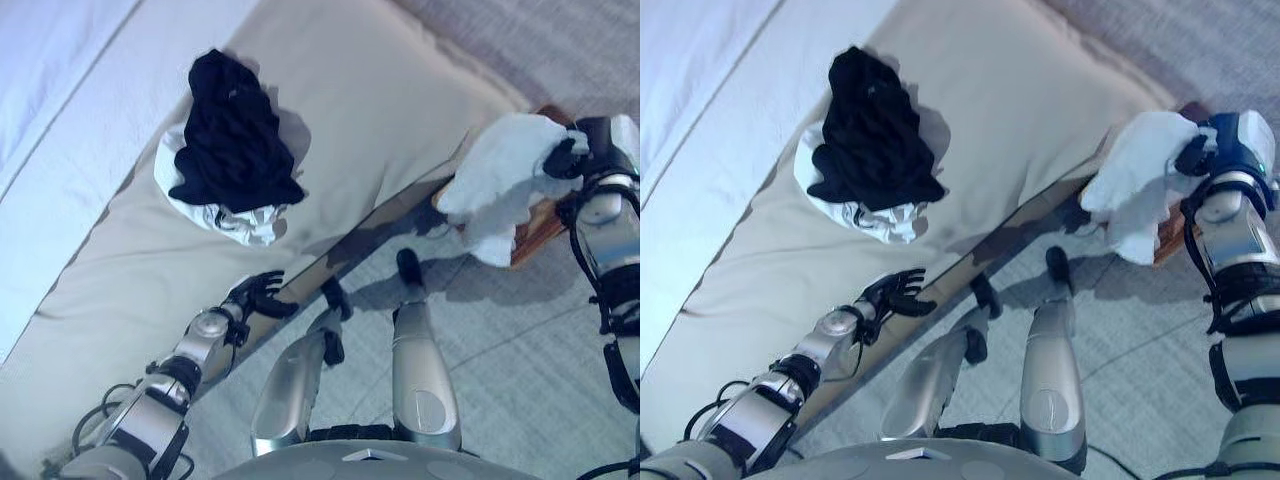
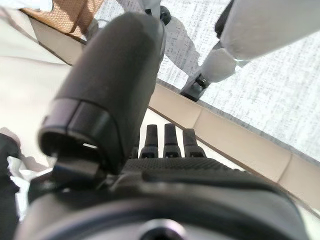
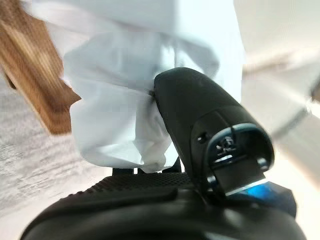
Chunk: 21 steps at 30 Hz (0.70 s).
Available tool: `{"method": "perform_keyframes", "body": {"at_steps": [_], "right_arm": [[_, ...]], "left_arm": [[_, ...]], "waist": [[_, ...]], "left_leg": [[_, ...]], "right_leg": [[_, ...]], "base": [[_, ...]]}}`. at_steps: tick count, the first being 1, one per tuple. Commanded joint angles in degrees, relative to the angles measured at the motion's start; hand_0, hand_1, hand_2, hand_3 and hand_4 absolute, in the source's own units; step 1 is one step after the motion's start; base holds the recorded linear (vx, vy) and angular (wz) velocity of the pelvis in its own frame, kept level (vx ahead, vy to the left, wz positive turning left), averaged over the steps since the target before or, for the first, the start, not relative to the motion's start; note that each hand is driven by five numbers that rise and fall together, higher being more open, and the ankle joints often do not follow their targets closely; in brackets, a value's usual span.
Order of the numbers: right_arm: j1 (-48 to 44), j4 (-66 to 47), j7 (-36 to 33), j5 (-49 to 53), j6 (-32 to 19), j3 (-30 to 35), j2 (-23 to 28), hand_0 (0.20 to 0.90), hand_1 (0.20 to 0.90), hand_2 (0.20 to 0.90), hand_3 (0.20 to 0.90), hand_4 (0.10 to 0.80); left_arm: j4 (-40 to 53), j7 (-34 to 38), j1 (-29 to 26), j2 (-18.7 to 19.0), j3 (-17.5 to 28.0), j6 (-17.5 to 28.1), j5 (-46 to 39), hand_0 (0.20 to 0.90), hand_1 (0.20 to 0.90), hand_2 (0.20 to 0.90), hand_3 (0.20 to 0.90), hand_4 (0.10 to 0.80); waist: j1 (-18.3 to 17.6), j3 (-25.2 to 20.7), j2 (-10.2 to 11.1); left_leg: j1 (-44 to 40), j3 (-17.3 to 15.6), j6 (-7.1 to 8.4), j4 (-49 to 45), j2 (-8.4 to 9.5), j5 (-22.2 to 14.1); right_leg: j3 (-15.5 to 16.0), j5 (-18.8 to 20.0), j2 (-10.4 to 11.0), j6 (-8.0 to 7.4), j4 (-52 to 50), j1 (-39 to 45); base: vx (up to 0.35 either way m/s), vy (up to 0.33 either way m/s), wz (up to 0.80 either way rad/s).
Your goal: Pick up the clothes from the bed and place them into the basket
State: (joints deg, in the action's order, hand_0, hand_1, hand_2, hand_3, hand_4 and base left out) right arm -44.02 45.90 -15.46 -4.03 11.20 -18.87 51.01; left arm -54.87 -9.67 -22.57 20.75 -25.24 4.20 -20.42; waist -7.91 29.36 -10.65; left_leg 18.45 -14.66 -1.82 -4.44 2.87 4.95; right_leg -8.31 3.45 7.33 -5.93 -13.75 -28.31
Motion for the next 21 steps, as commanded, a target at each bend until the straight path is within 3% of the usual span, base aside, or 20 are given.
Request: {"method": "perform_keyframes", "body": {"at_steps": [1, 4, 5, 6, 7, 9, 13, 15, 17, 21], "right_arm": [[-10.9, 2.6, -4.5, -6.7, 4.5, -3.1, 6.4, 0.300, 0.300, 0.300, 0.200, 0.100], [-13.0, 8.4, -4.5, -5.9, 8.5, -3.8, 6.7, 0.300, 0.300, 0.300, 0.200, 0.100], [-13.3, 9.7, -3.3, -5.8, 10.3, -3.8, 6.7, 0.331, 0.331, 0.331, 0.236, 0.136], [-13.5, 12.2, -2.1, -6.7, 10.8, -3.8, 6.8, 0.495, 0.495, 0.495, 0.428, 0.328], [-14.0, 15.1, 0.9, -9.4, 12.4, -4.4, 6.8, 0.900, 0.900, 0.900, 0.900, 0.800], [-14.7, 19.4, 6.7, -12.5, 14.7, -6.1, 7.0, 0.900, 0.900, 0.900, 0.900, 0.800], [-12.2, 34.9, 26.3, -17.1, 18.8, -8.7, 6.4, 0.900, 0.900, 0.900, 0.900, 0.800], [-9.0, 38.0, 24.5, -13.1, 16.4, -6.3, 5.7, 0.900, 0.900, 0.900, 0.900, 0.800], [-8.2, 35.4, 12.7, -5.8, 10.9, -2.3, 6.0, 0.900, 0.900, 0.900, 0.900, 0.800], [-8.2, 21.8, -1.5, -1.7, 4.8, 1.3, 6.5, 0.900, 0.900, 0.900, 0.900, 0.800]], "left_arm": [[0.9, 0.5, 2.9, 1.5, -0.2, 3.0, -1.9, 0.900, 0.900, 0.900, 0.900, 0.800], [1.8, -0.3, 3.5, 1.9, -0.9, 4.3, -2.7, 0.900, 0.900, 0.900, 0.900, 0.800], [1.9, -0.3, 3.8, 1.9, -1.0, 4.5, -2.7, 0.900, 0.900, 0.900, 0.900, 0.800], [2.0, -0.6, 4.0, 2.1, -0.9, 4.7, -2.6, 0.900, 0.900, 0.900, 0.900, 0.800], [1.7, -0.9, 3.9, 2.3, -0.9, 4.9, -2.8, 0.900, 0.900, 0.900, 0.900, 0.800], [1.4, -1.6, 3.8, 2.7, -0.6, 4.9, -2.7, 0.900, 0.900, 0.900, 0.900, 0.800], [1.4, -3.6, 2.3, 4.9, -0.1, 3.7, -1.2, 0.900, 0.900, 0.900, 0.900, 0.800], [1.6, -5.0, 1.0, 6.4, 0.1, 2.7, 0.2, 0.900, 0.900, 0.900, 0.900, 0.800], [1.3, -5.3, 1.2, 7.1, 0.2, 3.1, 1.0, 0.900, 0.900, 0.900, 0.900, 0.800], [2.3, -2.4, 3.8, 6.5, 0.2, 3.2, -0.6, 0.900, 0.900, 0.900, 0.900, 0.800]], "waist": [[0.1, 0.4, -1.2], [0.8, 0.4, -2.6], [1.0, 0.4, -2.9], [1.3, 0.4, -3.2], [1.5, 0.4, -3.4], [1.9, 0.4, -3.5], [4.0, 0.4, -2.9], [5.3, 0.4, -2.0], [6.2, 0.4, -0.6], [6.1, 0.0, 1.7]], "left_leg": [[4.8, 3.6, -0.76, -14.7, 1.68, -9.4], [6.8, 4.0, -0.49, -14.6, 1.98, -8.8], [7.2, 4.1, -0.40, -14.5, 2.01, -8.6], [7.4, 4.2, -0.31, -14.1, 2.01, -8.2], [7.5, 4.4, -0.20, -13.7, 2.04, -7.8], [7.3, 4.7, -0.08, -12.9, 1.98, -7.2], [5.3, 6.6, 0.48, -10.3, 1.82, -6.8], [5.2, 7.2, -0.05, -9.4, 1.74, -5.2], [3.8, 8.2, -0.13, -8.7, 1.52, -5.3], [1.8, 8.6, 0.16, -6.6, 0.88, -5.0]], "right_leg": [[7.6, -4.8, -0.2, 5.16, -6.5, -1.5], [8.1, -5.3, -0.2, 5.67, -7.4, -3.7], [8.3, -5.4, -0.2, 5.76, -7.5, -4.1], [8.4, -5.4, -0.2, 5.86, -7.4, -4.3], [8.6, -5.4, -0.2, 5.94, -7.3, -4.5], [8.7, -5.3, -0.3, 6.09, -6.9, -4.2], [9.9, -6.2, -0.3, 5.87, -5.4, -1.5], [11.3, -4.1, 0.1, 5.95, -3.9, -0.4], [11.9, -3.7, 0.0, 5.38, -2.9, 1.9], [11.7, -3.1, -1.0, 4.61, -1.5, 4.2]], "base": [[-0.049, -0.084, 0.04], [-0.027, -0.055, 0.03], [-0.025, -0.042, 0.06], [-0.024, -0.035, 0.05], [-0.021, -0.033, 0.03], [-0.007, -0.019, 0.02], [0.018, -0.121, 0.13], [-0.073, -0.195, 0.36], [0.046, -0.118, 0.42], [0.070, 0.050, 0.09]]}}
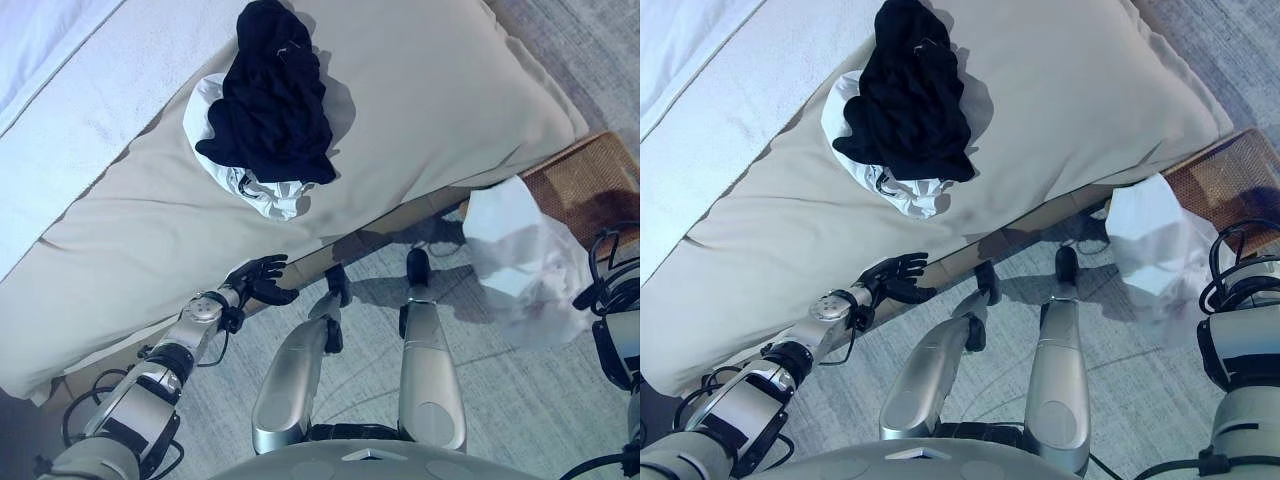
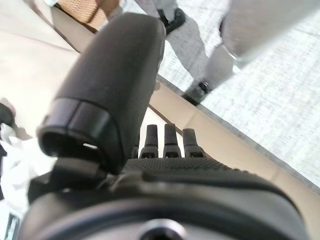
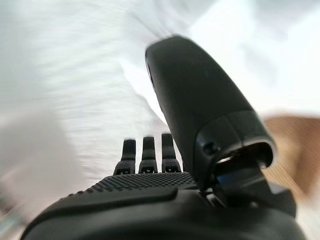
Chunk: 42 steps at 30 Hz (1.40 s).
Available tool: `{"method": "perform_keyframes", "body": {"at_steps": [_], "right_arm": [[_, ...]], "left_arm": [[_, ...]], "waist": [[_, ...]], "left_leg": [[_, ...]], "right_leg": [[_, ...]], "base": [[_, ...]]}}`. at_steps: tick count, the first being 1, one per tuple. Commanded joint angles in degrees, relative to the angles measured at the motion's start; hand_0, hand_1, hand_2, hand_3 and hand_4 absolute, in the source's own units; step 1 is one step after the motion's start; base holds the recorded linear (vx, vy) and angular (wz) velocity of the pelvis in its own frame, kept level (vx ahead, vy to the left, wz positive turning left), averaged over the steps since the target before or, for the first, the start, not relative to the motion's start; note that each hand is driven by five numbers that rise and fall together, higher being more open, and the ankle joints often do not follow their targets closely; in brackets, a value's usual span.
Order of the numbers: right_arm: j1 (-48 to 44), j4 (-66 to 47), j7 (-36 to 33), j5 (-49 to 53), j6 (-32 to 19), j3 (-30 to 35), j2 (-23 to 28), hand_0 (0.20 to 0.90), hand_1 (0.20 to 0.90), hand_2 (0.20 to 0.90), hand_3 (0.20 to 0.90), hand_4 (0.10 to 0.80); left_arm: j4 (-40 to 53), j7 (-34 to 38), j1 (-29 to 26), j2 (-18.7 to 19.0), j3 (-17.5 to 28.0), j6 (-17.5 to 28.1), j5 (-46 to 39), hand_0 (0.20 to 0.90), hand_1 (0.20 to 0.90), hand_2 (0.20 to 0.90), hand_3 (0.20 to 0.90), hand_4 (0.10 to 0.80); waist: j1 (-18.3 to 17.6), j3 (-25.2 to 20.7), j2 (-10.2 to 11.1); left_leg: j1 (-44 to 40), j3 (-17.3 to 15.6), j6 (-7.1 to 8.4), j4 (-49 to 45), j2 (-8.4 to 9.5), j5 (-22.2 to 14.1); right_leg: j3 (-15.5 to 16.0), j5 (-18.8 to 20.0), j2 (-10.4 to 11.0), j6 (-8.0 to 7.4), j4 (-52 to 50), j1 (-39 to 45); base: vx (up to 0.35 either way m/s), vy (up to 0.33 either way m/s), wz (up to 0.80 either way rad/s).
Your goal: Pick up the clothes from the bed and place them into the basket
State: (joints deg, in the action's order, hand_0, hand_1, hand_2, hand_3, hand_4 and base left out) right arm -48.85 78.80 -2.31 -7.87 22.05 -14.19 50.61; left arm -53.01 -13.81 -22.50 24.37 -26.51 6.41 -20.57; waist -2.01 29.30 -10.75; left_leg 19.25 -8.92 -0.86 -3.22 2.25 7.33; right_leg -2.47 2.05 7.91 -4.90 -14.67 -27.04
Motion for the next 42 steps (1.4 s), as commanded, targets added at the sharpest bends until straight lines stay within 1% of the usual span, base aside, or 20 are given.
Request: {"method": "perform_keyframes", "body": {"at_steps": [1, 3, 4, 5, 7, 11, 13, 15, 20, 21, 23, 24, 25, 32, 33, 34, 35, 37, 39, 42], "right_arm": [[-2.9, -18.0, -16.8, 1.4, -5.3, -2.4, 6.9, 0.900, 0.900, 0.900, 0.900, 0.800], [-2.0, -28.9, -18.8, 1.2, -2.4, -1.5, 7.0, 0.900, 0.900, 0.900, 0.900, 0.800], [-1.6, -34.1, -19.6, 0.9, -3.1, -0.5, 6.8, 0.900, 0.900, 0.900, 0.900, 0.800], [-1.0, -38.4, -19.7, 1.3, -6.0, 0.7, 6.4, 0.900, 0.900, 0.900, 0.900, 0.800], [0.8, -48.0, -17.7, 2.0, -7.3, 2.8, 4.6, 0.900, 0.900, 0.900, 0.900, 0.800], [2.5, -55.4, -14.0, -0.9, -11.0, 2.2, 0.9, 0.900, 0.900, 0.900, 0.900, 0.800], [1.0, -55.0, -13.2, -3.0, -12.1, 0.4, 0.2, 0.900, 0.900, 0.900, 0.900, 0.800], [-1.3, -53.1, -12.9, -2.8, -11.7, -2.1, -0.2, 0.900, 0.900, 0.900, 0.900, 0.800], [-10.2, -43.9, -8.9, -2.1, -12.7, -9.7, -2.8, 0.900, 0.900, 0.900, 0.900, 0.800], [-10.9, -43.3, -8.6, -2.2, -12.8, -10.4, -3.0, 0.900, 0.900, 0.900, 0.900, 0.800], [-15.3, -38.5, -8.6, -2.0, -12.5, -14.6, -3.9, 0.900, 0.900, 0.900, 0.900, 0.800], [-15.8, -38.1, -8.5, -2.1, -12.4, -15.0, -4.0, 0.900, 0.900, 0.900, 0.900, 0.800], [-18.2, -35.2, -8.4, -1.9, -12.0, -17.1, -4.5, 0.900, 0.900, 0.900, 0.900, 0.800], [-25.5, -27.4, -11.9, -0.6, -11.6, -19.9, -8.2, 0.900, 0.900, 0.900, 0.900, 0.800], [-25.5, -27.4, -11.9, -0.6, -11.6, -19.9, -8.2, 0.900, 0.900, 0.900, 0.900, 0.800], [-26.8, -26.0, -12.2, 0.4, -11.2, -20.6, -9.4, 0.900, 0.900, 0.900, 0.900, 0.800], [-27.0, -25.4, -11.8, 0.8, -11.0, -20.6, -10.1, 0.900, 0.900, 0.900, 0.900, 0.800], [-27.4, -23.1, -11.2, 1.2, -10.8, -20.7, -11.2, 0.900, 0.900, 0.900, 0.900, 0.800], [-28.0, -20.0, -8.0, 1.6, -8.6, -21.2, -11.8, 0.900, 0.900, 0.900, 0.900, 0.800], [-28.8, -14.5, 2.8, 2.7, -3.2, -24.2, -12.3, 0.900, 0.900, 0.900, 0.900, 0.800]], "left_arm": [[1.1, 2.5, 4.4, 2.6, 1.8, 0.3, -1.0, 0.900, 0.900, 0.900, 0.900, 0.800], [2.0, 3.5, 5.6, 2.0, 2.2, -0.4, -1.8, 0.900, 0.900, 0.900, 0.900, 0.800], [2.0, 4.0, 6.1, 1.4, 2.7, -0.7, -2.2, 0.900, 0.900, 0.900, 0.900, 0.800], [1.9, 4.5, 6.5, 0.7, 3.0, -1.0, -2.8, 0.900, 0.900, 0.900, 0.900, 0.800], [1.3, 5.1, 7.5, -0.8, 4.1, -1.3, -3.2, 0.900, 0.900, 0.900, 0.900, 0.800], [-1.3, 5.4, 9.7, -3.1, 6.0, -0.6, -2.2, 0.900, 0.900, 0.900, 0.900, 0.800], [-2.3, 5.3, 10.2, -3.4, 6.4, -0.2, -1.7, 0.900, 0.900, 0.900, 0.900, 0.800], [-2.8, 5.4, 10.3, -3.4, 6.1, -0.1, -1.7, 0.900, 0.900, 0.900, 0.900, 0.800], [-4.5, 4.7, 11.9, -2.7, 6.5, 0.3, -3.3, 0.900, 0.900, 0.900, 0.900, 0.800], [-4.7, 4.5, 11.9, -2.6, 6.5, 0.3, -3.4, 0.900, 0.900, 0.900, 0.900, 0.800], [-5.5, 4.3, 12.5, -1.8, 6.6, 0.9, -4.0, 0.900, 0.900, 0.900, 0.900, 0.800], [-5.5, 4.1, 12.5, -1.7, 6.7, 0.9, -3.9, 0.900, 0.900, 0.900, 0.900, 0.800], [-5.4, 4.0, 12.6, -1.2, 6.7, 1.1, -4.6, 0.900, 0.900, 0.900, 0.900, 0.800], [-4.5, 3.9, 12.6, -0.6, 6.4, 2.0, -5.8, 0.900, 0.900, 0.900, 0.900, 0.800], [-4.5, 3.9, 12.6, -0.6, 6.4, 2.0, -5.8, 0.900, 0.900, 0.900, 0.900, 0.800], [-4.0, 4.0, 12.8, -0.5, 6.2, 2.1, -5.8, 0.900, 0.900, 0.900, 0.900, 0.800], [-3.9, 3.9, 13.1, -0.5, 6.2, 2.0, -5.9, 0.900, 0.900, 0.900, 0.900, 0.800], [-3.8, 3.8, 13.3, -0.4, 6.1, 2.7, -6.2, 0.900, 0.900, 0.900, 0.900, 0.800], [-3.5, 3.7, 13.4, -0.1, 6.0, 3.5, -6.5, 0.900, 0.900, 0.900, 0.900, 0.800], [-2.5, 3.3, 13.4, 0.6, 5.9, 4.6, -6.9, 0.900, 0.900, 0.900, 0.900, 0.800]], "waist": [[0.0, -0.2, 2.3], [-0.3, -0.7, 3.0], [-0.5, -1.1, 3.3], [-0.6, -1.3, 3.7], [-0.6, -2.0, 4.5], [1.2, -3.0, 6.5], [2.6, -3.3, 7.2], [4.0, -3.2, 7.6], [9.4, -1.9, 8.3], [9.7, -2.0, 8.3], [12.1, -1.4, 9.0], [12.3, -1.4, 9.0], [13.7, -0.9, 9.4], [17.9, 0.5, 10.4], [17.9, 0.5, 10.4], [18.9, 0.5, 10.9], [19.4, 0.5, 11.1], [20.1, 0.5, 11.3], [20.7, 0.5, 11.6], [21.7, 0.5, 11.7]], "left_leg": [[0.5, 2.9, -0.72, -7.3, 1.50, -7.4], [-0.4, 3.1, -0.52, -6.3, 1.49, -7.3], [-0.9, 3.2, -0.44, -5.9, 1.55, -7.3], [-1.5, 3.4, -0.45, -5.4, 1.64, -7.3], [-2.3, 3.8, -0.59, -5.2, 1.92, -7.6], [-3.0, 5.3, -1.08, -6.2, 2.58, -8.2], [-2.5, 6.0, -1.34, -6.8, 2.90, -8.2], [-1.9, 6.6, -1.61, -7.2, 3.05, -8.3], [-1.3, 9.8, -2.35, -8.6, 4.03, -8.5], [-1.2, 10.1, -2.38, -8.4, 4.09, -8.2], [-0.5, 11.2, -2.47, -8.5, 4.28, -8.0], [-0.3, 11.3, -2.48, -8.6, 4.31, -8.0], [0.6, 12.1, -2.45, -8.7, 4.41, -7.6], [5.7, 14.8, -2.70, -11.0, 5.20, -7.4], [5.7, 14.8, -2.70, -11.1, 5.20, -7.4], [7.5, 15.3, -2.75, -12.1, 5.29, -7.6], [7.3, 15.6, -2.58, -13.0, 5.22, -9.4], [8.8, 15.9, -2.61, -14.0, 5.18, -9.7], [10.0, 16.2, -2.53, -14.4, 5.13, -9.7], [10.9, 16.7, -2.35, -13.4, 4.79, -8.8]], "right_leg": [[5.9, -1.6, -1.8, 3.45, -0.1, 3.5], [5.8, -1.4, -2.1, 3.24, 0.6, 4.3], [5.6, -1.4, -2.2, 3.11, 0.9, 4.7], [5.4, -1.5, -2.3, 3.05, 1.2, 5.2], [5.4, -1.8, -2.3, 3.06, 1.5, 6.1], [6.4, -2.3, -1.6, 3.34, 1.5, 8.1], [6.9, -2.0, -1.3, 3.31, 1.7, 8.2], [7.6, -2.0, -1.0, 3.21, 1.6, 8.2], [11.4, -2.1, 0.3, 2.61, 1.5, 10.0], [11.8, -1.9, 0.3, 2.57, 1.7, 10.0], [13.3, -1.7, 0.7, 2.20, 1.8, 10.3], [13.5, -1.6, 0.7, 2.17, 1.8, 10.3], [14.4, -1.3, 1.0, 2.01, 1.7, 9.9], [17.4, -0.6, 1.4, 1.83, 0.3, 6.8], [17.4, -0.6, 1.4, 1.83, 0.3, 6.7], [18.1, -0.3, 1.5, 1.71, -0.2, 5.6], [17.7, -1.6, 1.4, 1.21, -1.0, 5.7], [18.1, -1.5, 1.4, 1.15, -1.7, 4.5], [18.5, -1.3, 1.3, 0.97, -2.0, 3.7], [19.4, -1.0, 1.5, 0.74, -1.7, 2.8]], "base": [[0.108, 0.120, -0.05], [0.114, 0.167, -0.07], [0.120, 0.258, -0.02], [0.113, 0.269, 0.08], [0.121, 0.252, 0.19], [0.121, 0.181, 0.18], [0.065, 0.110, 0.32], [0.038, 0.098, 0.38], [0.084, 0.108, 0.44], [0.091, 0.097, 0.38], [0.068, 0.061, 0.39], [0.056, 0.060, 0.46], [0.043, 0.070, 0.43], [0.019, 0.052, 0.37], [0.020, 0.054, 0.26], [0.104, 0.035, 0.29], [0.107, 0.050, 0.26], [0.054, 0.027, 0.17], [0.009, 0.004, 0.08], [-0.010, -0.027, 0.16]]}}
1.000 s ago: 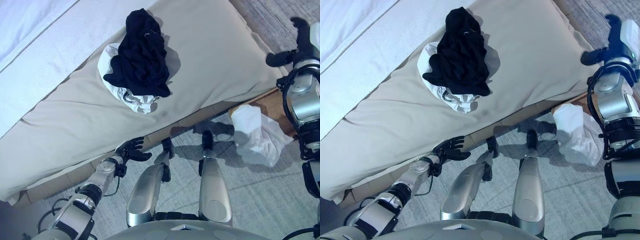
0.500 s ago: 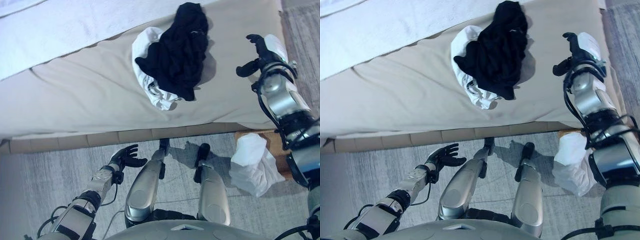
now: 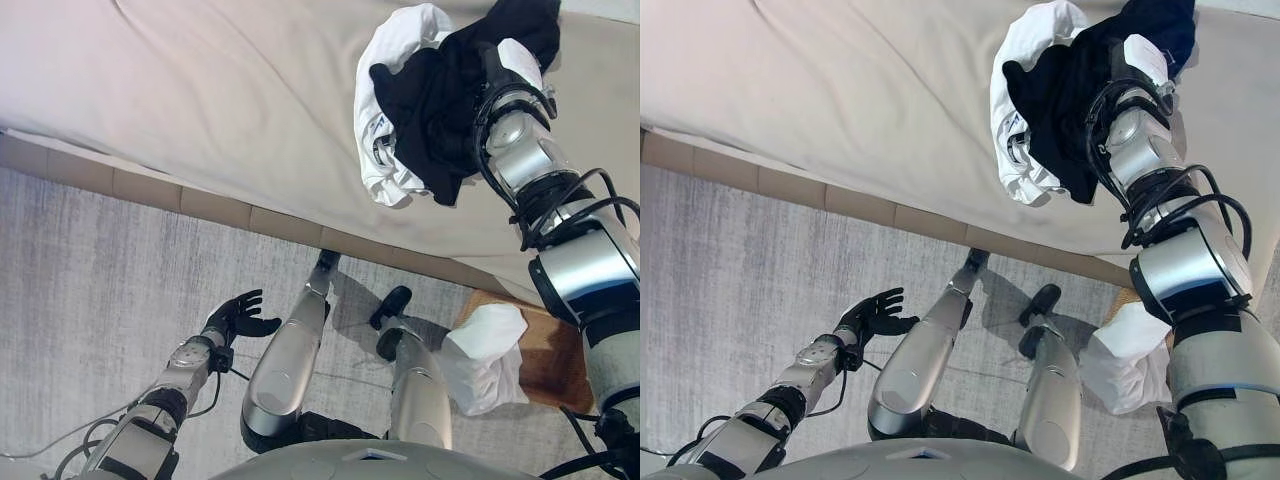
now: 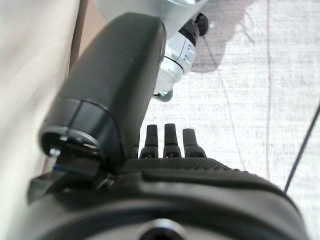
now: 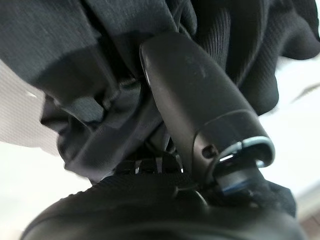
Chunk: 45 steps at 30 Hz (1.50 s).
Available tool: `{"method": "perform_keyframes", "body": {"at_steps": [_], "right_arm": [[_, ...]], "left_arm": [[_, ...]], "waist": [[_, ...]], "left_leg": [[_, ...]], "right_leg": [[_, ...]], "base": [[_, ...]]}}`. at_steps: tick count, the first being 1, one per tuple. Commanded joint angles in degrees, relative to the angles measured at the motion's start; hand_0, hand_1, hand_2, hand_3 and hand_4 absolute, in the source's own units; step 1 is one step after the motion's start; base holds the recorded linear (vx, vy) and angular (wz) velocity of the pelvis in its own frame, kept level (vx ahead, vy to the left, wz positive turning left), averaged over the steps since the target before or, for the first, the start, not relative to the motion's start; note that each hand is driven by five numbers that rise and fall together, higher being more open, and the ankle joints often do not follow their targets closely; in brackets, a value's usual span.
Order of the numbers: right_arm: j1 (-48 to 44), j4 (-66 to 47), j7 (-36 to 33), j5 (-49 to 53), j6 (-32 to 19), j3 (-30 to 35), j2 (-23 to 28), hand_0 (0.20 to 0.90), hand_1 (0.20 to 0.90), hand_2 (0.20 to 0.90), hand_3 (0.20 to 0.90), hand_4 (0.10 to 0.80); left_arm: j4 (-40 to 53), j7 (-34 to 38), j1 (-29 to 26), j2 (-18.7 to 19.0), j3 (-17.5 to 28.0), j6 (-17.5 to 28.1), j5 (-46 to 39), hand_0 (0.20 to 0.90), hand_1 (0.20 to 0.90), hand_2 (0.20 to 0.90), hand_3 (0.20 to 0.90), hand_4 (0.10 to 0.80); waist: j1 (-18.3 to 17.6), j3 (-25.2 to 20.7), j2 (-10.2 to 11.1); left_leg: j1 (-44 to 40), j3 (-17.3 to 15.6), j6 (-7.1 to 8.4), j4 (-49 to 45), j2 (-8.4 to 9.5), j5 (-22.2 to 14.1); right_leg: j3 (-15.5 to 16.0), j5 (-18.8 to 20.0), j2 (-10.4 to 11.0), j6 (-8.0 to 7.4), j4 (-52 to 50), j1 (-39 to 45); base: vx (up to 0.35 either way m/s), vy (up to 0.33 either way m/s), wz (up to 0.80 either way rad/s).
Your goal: Pick up the clothes from the bed and place them into the basket
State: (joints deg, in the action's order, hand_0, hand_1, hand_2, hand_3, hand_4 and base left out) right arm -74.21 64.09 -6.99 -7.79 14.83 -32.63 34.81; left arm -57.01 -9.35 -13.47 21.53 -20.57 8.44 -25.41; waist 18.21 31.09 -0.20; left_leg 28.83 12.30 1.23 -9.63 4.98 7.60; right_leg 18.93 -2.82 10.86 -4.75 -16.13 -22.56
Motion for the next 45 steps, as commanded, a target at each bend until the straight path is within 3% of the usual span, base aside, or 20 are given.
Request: {"method": "perform_keyframes", "body": {"at_steps": [1, 2, 3, 4, 7, 11, 16, 20, 24, 30, 41, 45], "right_arm": [[-3.4, 1.6, 11.0, 2.4, 5.9, -6.3, 3.5, 0.900, 0.900, 0.900, 0.900, 0.800], [-3.5, 2.9, 17.6, 0.8, 7.9, -7.5, 3.7, 0.900, 0.900, 0.900, 0.900, 0.800], [-3.6, 3.5, 19.2, 1.3, 8.3, -8.3, 3.8, 0.540, 0.540, 0.540, 0.480, 0.380], [-3.7, 4.7, 20.3, 4.3, 8.2, -9.3, 3.8, 0.300, 0.300, 0.300, 0.200, 0.100], [-5.3, 4.9, 16.6, 7.2, 5.8, -8.1, 3.9, 0.300, 0.300, 0.300, 0.200, 0.100], [-5.7, -0.6, -0.1, 10.4, -0.9, -4.9, 5.3, 0.300, 0.300, 0.300, 0.200, 0.100], [-0.7, -21.7, -20.1, 6.5, -5.1, 1.4, 10.4, 0.300, 0.300, 0.300, 0.200, 0.100], [5.8, -33.9, -26.8, 5.6, -5.2, 9.8, 16.8, 0.300, 0.300, 0.300, 0.200, 0.100], [16.1, -40.3, -28.8, 9.5, -6.3, 19.7, 24.6, 0.300, 0.300, 0.300, 0.200, 0.100], [25.8, -44.9, -31.1, 9.6, -6.8, 29.0, 31.1, 0.300, 0.300, 0.300, 0.200, 0.100], [44.4, -52.4, -33.5, 10.2, -12.0, 45.0, 32.7, 0.300, 0.300, 0.300, 0.200, 0.100], [47.5, -51.7, -30.7, 12.1, -12.4, 46.4, 31.5, 0.300, 0.300, 0.300, 0.200, 0.100]], "left_arm": [[1.7, -1.3, 4.4, 3.7, -0.1, 2.8, -2.1, 0.900, 0.900, 0.900, 0.900, 0.800], [2.0, -1.6, 4.6, 4.3, 0.0, 3.3, -2.4, 0.900, 0.900, 0.900, 0.900, 0.800], [2.2, -1.8, 4.6, 4.5, 0.1, 3.4, -2.5, 0.900, 0.900, 0.900, 0.900, 0.800], [2.4, -2.1, 4.4, 5.0, 0.1, 3.5, -2.5, 0.900, 0.900, 0.900, 0.900, 0.800], [2.1, -2.1, 4.7, 5.7, -0.1, 4.1, -1.8, 0.900, 0.900, 0.900, 0.900, 0.800], [2.7, -0.4, 6.0, 5.8, 0.0, 4.0, -1.8, 0.900, 0.900, 0.900, 0.900, 0.800], [1.6, 1.9, 7.3, 5.5, 2.3, 3.4, -2.1, 0.900, 0.900, 0.900, 0.900, 0.800], [0.7, 2.5, 7.3, 5.9, 4.6, 1.1, -1.1, 0.900, 0.900, 0.900, 0.900, 0.800], [-1.2, 1.8, 8.5, 6.0, 5.9, -0.7, 1.9, 0.900, 0.900, 0.900, 0.900, 0.800], [-3.9, 1.4, 8.8, 4.7, 5.1, -2.6, 5.9, 0.900, 0.900, 0.900, 0.900, 0.800], [-4.9, 1.5, 6.3, 2.3, 4.1, -4.8, 8.6, 0.900, 0.900, 0.900, 0.900, 0.800], [-5.2, 1.5, 5.2, 2.0, 3.3, -5.5, 8.9, 0.900, 0.900, 0.900, 0.900, 0.800]], "waist": [[1.8, -1.3, 1.2], [2.1, -1.3, 1.3], [2.2, -1.3, 1.3], [2.6, -1.3, 1.3], [2.7, -1.3, 1.2], [1.5, -1.3, 1.8], [-2.6, -1.3, 4.5], [-5.7, -1.4, 6.2], [-10.0, -7.6, 7.5], [-15.1, -14.7, 6.7], [-22.6, -18.8, 4.3], [-24.3, -18.8, 3.8]], "left_leg": [[1.4, -4.4, -4.30, -6.6, 1.90, -8.8], [1.5, -4.3, -4.14, -5.8, 1.60, -8.3], [1.5, -4.2, -4.12, -5.4, 1.52, -8.0], [1.4, -3.8, -4.00, -4.4, 1.32, -7.3], [1.8, -3.6, -3.71, -3.4, 0.95, -6.7], [0.4, -4.3, -3.51, -2.0, 0.35, -6.9], [-3.8, -7.0, -3.82, -0.7, -0.92, -7.1], [-11.3, -9.7, -4.15, 0.6, -2.10, -9.1], [-17.8, -12.2, -4.01, 4.1, -3.61, -10.0], [-24.5, -14.6, -4.04, 7.5, -4.05, -10.4], [-29.7, -18.7, -4.08, 13.4, -4.10, -9.1], [-29.8, -20.7, -4.33, 13.2, -3.82, -9.7]], "right_leg": [[-1.5, 4.0, -1.3, 0.55, -0.1, -1.7], [-0.9, 4.3, -1.2, 0.44, 0.3, -1.8], [-0.7, 4.4, -1.1, 0.36, 0.4, -1.8], [-0.2, 4.4, -1.1, 0.29, 0.7, -1.9], [-0.1, 4.2, -1.4, 0.24, 0.5, -2.3], [-0.9, 4.6, -2.2, -0.25, 1.8, -1.5], [-2.7, 6.6, -3.0, -0.49, 3.7, 1.1], [-5.2, 6.0, -3.6, -0.87, 5.2, 7.2], [-7.6, 5.5, -4.7, -1.00, 8.3, 12.2], [-12.0, 5.1, -6.2, -0.62, 10.7, 16.3], [-17.9, 5.9, -8.0, -0.66, 11.9, 17.2], [-19.1, 5.8, -8.2, -0.46, 12.4, 16.5]], "base": [[-0.012, -0.039, 0.19], [-0.010, -0.041, 0.15], [-0.007, -0.063, 0.08], [0.001, -0.057, 0.05], [-0.007, -0.076, 0.05], [-0.024, -0.058, 0.05], [-0.071, -0.030, -0.17], [0.016, -0.093, -0.36], [0.105, -0.125, -0.29], [0.039, -0.086, -0.43], [-0.037, -0.045, -0.39], [-0.078, -0.034, -0.36]]}}
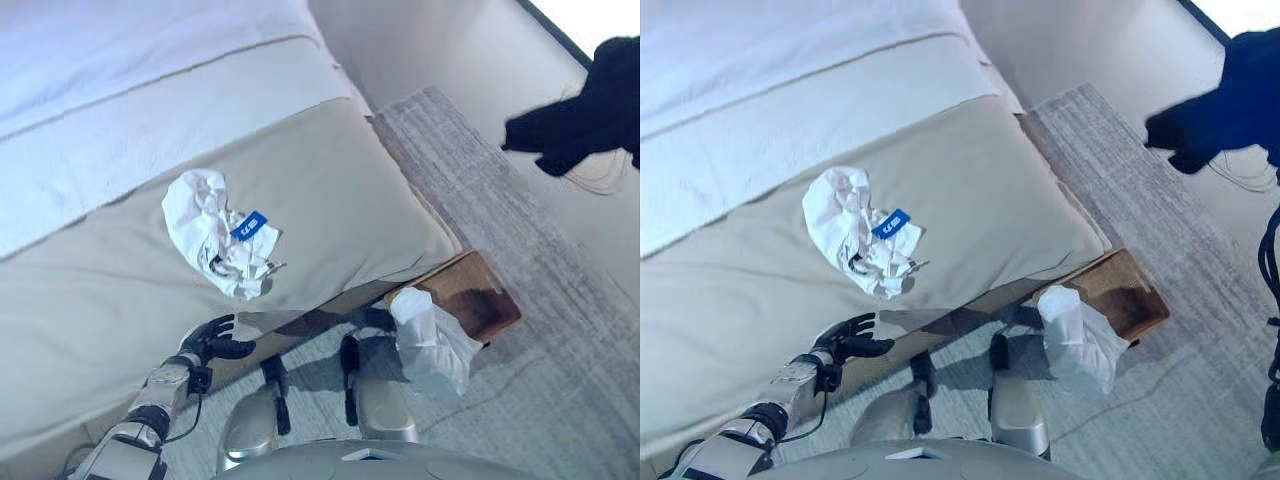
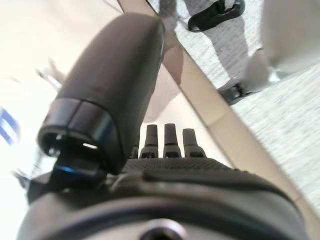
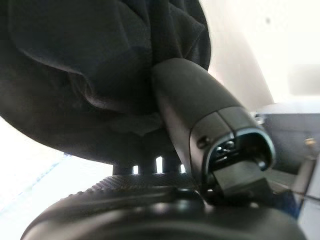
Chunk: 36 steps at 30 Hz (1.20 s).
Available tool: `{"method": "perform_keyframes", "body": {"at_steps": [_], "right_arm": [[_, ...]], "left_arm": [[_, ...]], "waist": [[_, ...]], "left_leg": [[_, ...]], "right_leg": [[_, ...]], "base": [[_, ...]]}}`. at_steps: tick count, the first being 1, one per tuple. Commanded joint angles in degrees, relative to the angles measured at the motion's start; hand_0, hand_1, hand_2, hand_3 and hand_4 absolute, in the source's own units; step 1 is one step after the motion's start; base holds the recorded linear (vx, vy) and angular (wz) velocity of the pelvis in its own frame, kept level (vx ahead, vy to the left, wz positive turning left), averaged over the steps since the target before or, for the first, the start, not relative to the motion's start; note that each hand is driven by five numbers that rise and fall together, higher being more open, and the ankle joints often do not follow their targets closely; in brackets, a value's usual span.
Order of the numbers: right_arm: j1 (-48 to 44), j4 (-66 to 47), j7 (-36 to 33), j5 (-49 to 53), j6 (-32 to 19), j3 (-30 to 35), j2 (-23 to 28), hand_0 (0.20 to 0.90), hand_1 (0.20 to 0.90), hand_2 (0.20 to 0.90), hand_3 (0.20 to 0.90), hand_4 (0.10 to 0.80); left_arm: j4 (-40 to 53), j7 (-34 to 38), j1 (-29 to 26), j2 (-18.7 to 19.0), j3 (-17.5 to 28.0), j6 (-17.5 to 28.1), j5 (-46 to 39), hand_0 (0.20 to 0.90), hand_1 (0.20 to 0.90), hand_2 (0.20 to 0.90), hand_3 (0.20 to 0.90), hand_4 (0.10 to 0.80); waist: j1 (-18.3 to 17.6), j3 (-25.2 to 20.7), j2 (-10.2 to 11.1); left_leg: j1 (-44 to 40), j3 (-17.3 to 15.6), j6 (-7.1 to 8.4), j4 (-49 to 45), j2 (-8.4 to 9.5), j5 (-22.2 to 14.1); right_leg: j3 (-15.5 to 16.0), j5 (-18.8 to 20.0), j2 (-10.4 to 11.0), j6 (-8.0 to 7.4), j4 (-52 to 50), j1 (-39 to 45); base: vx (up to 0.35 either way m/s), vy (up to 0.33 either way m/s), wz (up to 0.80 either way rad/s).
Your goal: Pick up the clothes from the bed and place them into the basket
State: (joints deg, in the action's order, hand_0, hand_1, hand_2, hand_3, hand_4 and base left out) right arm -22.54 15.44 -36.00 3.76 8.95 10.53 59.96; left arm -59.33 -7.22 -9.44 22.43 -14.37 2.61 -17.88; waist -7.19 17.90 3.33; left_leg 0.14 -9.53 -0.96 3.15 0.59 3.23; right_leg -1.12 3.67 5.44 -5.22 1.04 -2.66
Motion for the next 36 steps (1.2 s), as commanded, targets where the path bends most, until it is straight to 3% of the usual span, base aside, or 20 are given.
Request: {"method": "perform_keyframes", "body": {"at_steps": [1, 8, 12, 18, 24, 25, 26, 27, 33, 36], "right_arm": [[-4.0, -2.3, -0.7, 0.6, -6.6, 2.9, 6.0, 0.300, 0.300, 0.300, 0.200, 0.100], [-5.8, 6.9, 11.6, -0.4, -2.1, -4.0, 3.7, 0.300, 0.300, 0.300, 0.200, 0.100], [-10.5, 15.5, 13.0, -1.5, -0.3, -10.0, 2.2, 0.300, 0.300, 0.300, 0.200, 0.100], [-19.9, 27.4, 13.3, -0.9, 2.4, -18.0, -0.6, 0.300, 0.300, 0.300, 0.200, 0.100], [-28.7, 40.1, 17.2, -3.8, 9.4, -25.4, -2.1, 0.300, 0.300, 0.300, 0.200, 0.100], [-29.6, 42.0, 18.0, -4.5, 10.3, -26.4, -2.1, 0.493, 0.493, 0.493, 0.425, 0.325], [-30.1, 44.1, 18.0, -4.6, 10.2, -27.1, -2.2, 0.775, 0.775, 0.775, 0.755, 0.655], [-30.6, 46.7, 17.1, -3.8, 9.5, -27.6, -2.2, 0.900, 0.900, 0.900, 0.900, 0.800], [-30.9, 49.9, 16.9, -4.7, 11.0, -27.0, -1.6, 0.900, 0.900, 0.900, 0.900, 0.800], [-30.5, 51.5, 20.3, -7.4, 13.5, -27.7, -0.9, 0.900, 0.900, 0.900, 0.900, 0.800]], "left_arm": [[-3.0, -0.8, 1.0, 0.9, -2.9, 0.2, 1.7, 0.900, 0.900, 0.900, 0.900, 0.800], [-3.3, -1.3, -0.6, 1.3, -4.1, -0.7, 2.1, 0.900, 0.900, 0.900, 0.900, 0.800], [-3.1, -1.3, -3.0, 1.6, -5.4, 0.2, 1.0, 0.900, 0.900, 0.900, 0.900, 0.800], [-0.2, -1.2, -6.9, 1.5, -7.7, 1.7, -1.4, 0.900, 0.900, 0.900, 0.900, 0.800], [3.1, -2.0, -9.8, 1.8, -10.0, 2.8, -4.1, 0.900, 0.900, 0.900, 0.900, 0.800], [3.2, -2.3, -10.2, 2.1, -10.2, 2.9, -4.3, 0.900, 0.900, 0.900, 0.900, 0.800], [3.3, -2.5, -10.6, 2.3, -10.2, 2.9, -4.6, 0.900, 0.900, 0.900, 0.900, 0.800], [3.8, -2.8, -10.9, 2.8, -10.4, 2.9, -5.0, 0.900, 0.900, 0.900, 0.900, 0.800], [4.1, -3.9, -10.1, 3.4, -10.3, 3.7, -6.0, 0.900, 0.900, 0.900, 0.900, 0.800], [4.2, -4.0, -9.6, 3.8, -9.8, 3.1, -6.5, 0.900, 0.900, 0.900, 0.900, 0.800]], "waist": [[0.8, -5.6, 0.1], [-0.2, -4.0, -1.3], [-0.1, -1.3, -2.7], [1.0, 3.7, -6.1], [2.9, 7.5, -10.4], [3.2, 7.8, -10.8], [3.3, 8.1, -11.2], [3.8, 8.7, -11.8], [4.4, 9.3, -13.5], [4.6, 9.1, -13.3]], "left_leg": [[-1.0, 0.7, -2.20, 0.2, 0.65, -5.5], [0.4, -0.5, -2.37, -1.6, 1.44, -6.1], [2.6, -0.3, -2.19, -2.1, 1.74, -5.4], [7.6, 1.0, -1.69, -4.5, 2.24, -4.3], [12.7, 3.5, -0.56, -5.1, 2.58, -1.7], [13.2, 3.8, -0.44, -5.0, 2.61, -1.4], [13.6, 4.0, -0.35, -4.9, 2.61, -1.1], [14.1, 4.3, -0.21, -4.8, 2.59, -0.7], [14.6, 4.9, 0.40, -3.6, 2.86, 0.4], [14.5, 5.1, 0.64, -3.1, 2.84, 0.7]], "right_leg": [[0.8, -0.6, -2.7, 0.02, -4.7, -3.5], [-0.9, -0.6, -2.3, 0.44, -4.9, -5.0], [-0.9, -0.7, -1.9, 0.69, -6.1, -7.4], [0.0, -1.7, -1.1, 1.60, -9.1, -11.5], [1.5, -2.4, -0.7, 2.69, -11.4, -16.1], [1.8, -2.5, -0.7, 2.82, -11.6, -16.6], [2.1, -2.6, -0.7, 2.91, -11.8, -17.0], [2.6, -2.9, -0.6, 3.04, -12.2, -17.5], [4.4, -3.6, -0.4, 3.54, -12.5, -18.0], [4.9, -3.4, -0.4, 3.63, -11.9, -17.7]], "base": [[-0.064, -0.037, -0.25], [-0.061, -0.048, -0.24], [-0.135, -0.046, -0.07], [-0.131, -0.040, -0.02], [-0.095, -0.043, 0.05], [-0.058, -0.054, 0.16], [-0.053, -0.071, 0.17], [-0.035, -0.051, 0.14], [-0.007, -0.023, 0.15], [-0.003, 0.008, 0.19]]}}
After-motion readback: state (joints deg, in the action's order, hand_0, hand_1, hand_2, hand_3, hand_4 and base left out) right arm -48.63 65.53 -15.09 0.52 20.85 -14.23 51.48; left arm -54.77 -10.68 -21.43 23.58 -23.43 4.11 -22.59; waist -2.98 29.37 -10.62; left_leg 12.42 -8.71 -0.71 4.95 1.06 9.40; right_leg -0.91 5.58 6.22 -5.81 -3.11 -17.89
